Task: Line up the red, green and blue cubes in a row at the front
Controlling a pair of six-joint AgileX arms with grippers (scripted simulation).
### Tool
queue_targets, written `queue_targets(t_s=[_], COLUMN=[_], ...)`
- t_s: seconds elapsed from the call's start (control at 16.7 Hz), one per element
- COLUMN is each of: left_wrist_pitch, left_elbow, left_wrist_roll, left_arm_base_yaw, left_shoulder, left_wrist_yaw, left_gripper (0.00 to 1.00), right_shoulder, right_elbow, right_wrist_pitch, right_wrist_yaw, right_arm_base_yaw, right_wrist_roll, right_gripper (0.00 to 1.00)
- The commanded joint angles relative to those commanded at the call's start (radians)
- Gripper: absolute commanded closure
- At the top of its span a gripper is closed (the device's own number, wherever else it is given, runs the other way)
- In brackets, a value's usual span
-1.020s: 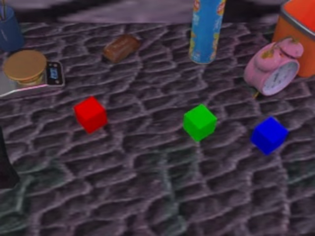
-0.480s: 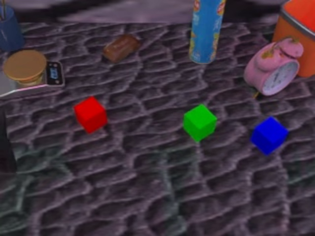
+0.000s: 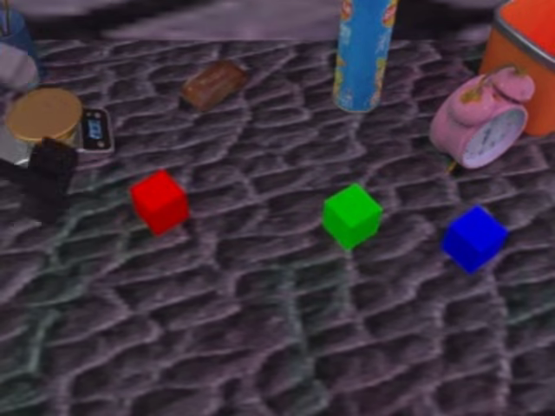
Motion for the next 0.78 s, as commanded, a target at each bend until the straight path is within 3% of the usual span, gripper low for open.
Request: queue_targets(t_s=[0.42,0.78], left_wrist_pitch=[-0.401,-0.574], left_elbow=[0.602,0.935], left_wrist_roll=[0.193,0.289], left_arm_base_yaw=[-0.087,-0.136], left_shoulder=[0.745,1.115], left_wrist_yaw=[-0.005,0.001], left_gripper=[0.0,0.0], right_shoulder=[0.0,0.0], right_elbow=[0.0,0.0], right_wrist_pitch=[0.0,0.0], right_wrist_yaw=[0.0,0.0], right_arm_base_yaw=[0.0,0.0], right_wrist_roll=[0.0,0.0], right_gripper=[0.0,0.0])
